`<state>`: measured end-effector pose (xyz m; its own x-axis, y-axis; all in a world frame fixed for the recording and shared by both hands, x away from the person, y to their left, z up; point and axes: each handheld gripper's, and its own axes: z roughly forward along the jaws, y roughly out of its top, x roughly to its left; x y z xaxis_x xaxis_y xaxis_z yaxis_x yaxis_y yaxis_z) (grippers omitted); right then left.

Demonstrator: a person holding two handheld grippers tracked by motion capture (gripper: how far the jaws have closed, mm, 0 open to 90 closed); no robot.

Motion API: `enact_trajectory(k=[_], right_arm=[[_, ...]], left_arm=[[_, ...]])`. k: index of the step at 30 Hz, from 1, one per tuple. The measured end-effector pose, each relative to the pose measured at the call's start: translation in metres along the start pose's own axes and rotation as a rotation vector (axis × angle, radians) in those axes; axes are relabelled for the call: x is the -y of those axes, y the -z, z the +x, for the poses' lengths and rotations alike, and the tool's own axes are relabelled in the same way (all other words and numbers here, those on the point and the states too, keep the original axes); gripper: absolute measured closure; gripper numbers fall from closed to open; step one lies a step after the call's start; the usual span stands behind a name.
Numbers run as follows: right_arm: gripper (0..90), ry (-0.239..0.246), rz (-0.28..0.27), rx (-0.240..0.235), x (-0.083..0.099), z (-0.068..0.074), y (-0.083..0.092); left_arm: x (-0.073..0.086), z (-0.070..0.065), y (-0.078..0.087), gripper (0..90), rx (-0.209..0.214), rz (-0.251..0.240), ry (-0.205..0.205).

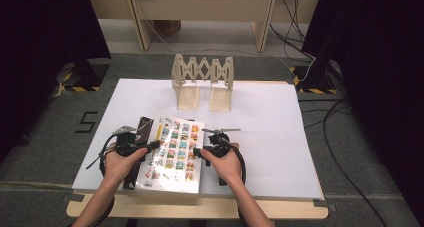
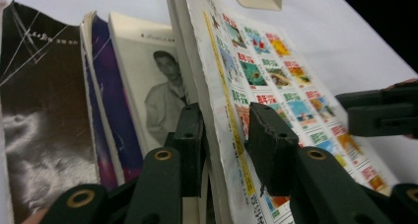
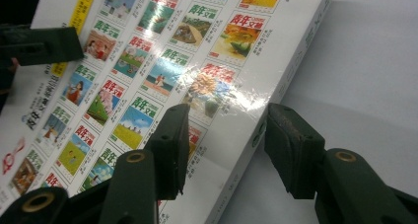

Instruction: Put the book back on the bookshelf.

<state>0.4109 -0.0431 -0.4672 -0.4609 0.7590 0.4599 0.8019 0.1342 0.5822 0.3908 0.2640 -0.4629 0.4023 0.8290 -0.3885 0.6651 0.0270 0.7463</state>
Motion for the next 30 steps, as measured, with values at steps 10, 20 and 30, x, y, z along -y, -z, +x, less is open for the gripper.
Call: enact_trajectory(k=[10,20,30], right_arm=[[47.4,-0.032,-0.048,0.047,-0.05,-0.029,-0.01],[40.4,-0.015,0.0,0.024,-0.069,-0.035,-0.037],[38.5,-0.068,0.02,0.016,-0.078,-0.04,-0.048]], left_arm=[[0.0,0.009,0.002,78.1,0.017,0.003,-0.035],[-0.001,0.011,0.002,77.9,0.013,0.007,-0.033],[-0.001,0.013,0.001,76.3,0.015,0.012,-0.023]])
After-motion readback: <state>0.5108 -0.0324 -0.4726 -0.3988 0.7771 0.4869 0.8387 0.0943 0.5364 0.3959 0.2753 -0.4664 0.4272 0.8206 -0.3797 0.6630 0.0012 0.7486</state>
